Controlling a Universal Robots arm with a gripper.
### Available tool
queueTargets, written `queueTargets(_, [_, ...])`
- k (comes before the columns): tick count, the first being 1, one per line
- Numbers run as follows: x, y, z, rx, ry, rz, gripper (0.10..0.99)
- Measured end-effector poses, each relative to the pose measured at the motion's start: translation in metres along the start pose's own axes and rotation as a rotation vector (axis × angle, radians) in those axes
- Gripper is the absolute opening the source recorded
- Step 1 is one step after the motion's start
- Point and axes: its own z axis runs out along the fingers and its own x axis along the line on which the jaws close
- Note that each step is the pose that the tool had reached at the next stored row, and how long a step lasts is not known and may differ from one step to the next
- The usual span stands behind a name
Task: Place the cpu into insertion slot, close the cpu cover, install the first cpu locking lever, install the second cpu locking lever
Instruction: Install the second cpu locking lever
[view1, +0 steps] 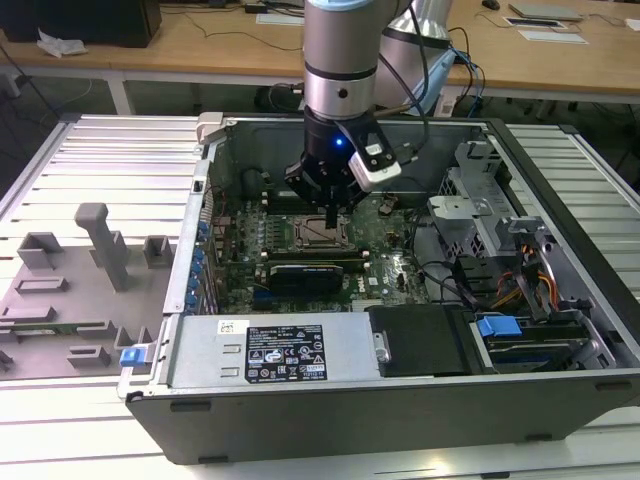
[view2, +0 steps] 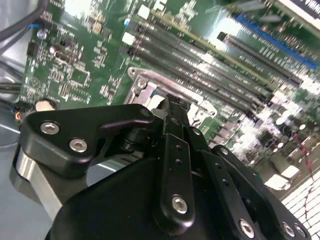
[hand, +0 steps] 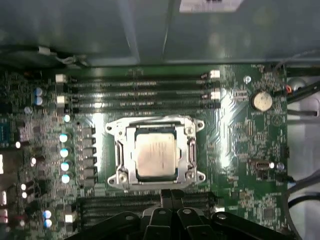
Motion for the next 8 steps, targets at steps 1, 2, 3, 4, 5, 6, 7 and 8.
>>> queueTargets(1, [0.0000,-0.0023,0.0000,-0.001,0.0001,0.000,0.106])
queueTargets(2, [0.0000,-0.0051,0.0001,-0.002,0.0001,0.000,0.106])
queueTargets(3, [0.0001,-0.0066,0.0003,-0.006,0.0004,0.000,0.106])
queueTargets(4, [0.0008,-0.0087,0.0009,-0.017,0.0007,0.001,0.106])
queueTargets(5, [0.0015,-0.0101,0.0013,-0.026,0.0010,0.001,0.106])
queueTargets(6, [0.0024,-0.0124,0.0017,-0.036,0.0015,0.001,0.106])
queueTargets(7, [0.0029,-0.0138,0.0020,-0.043,0.0017,0.002,0.106])
queueTargets(8, [0.0034,-0.0161,0.0025,-0.051,0.0019,0.002,0.106])
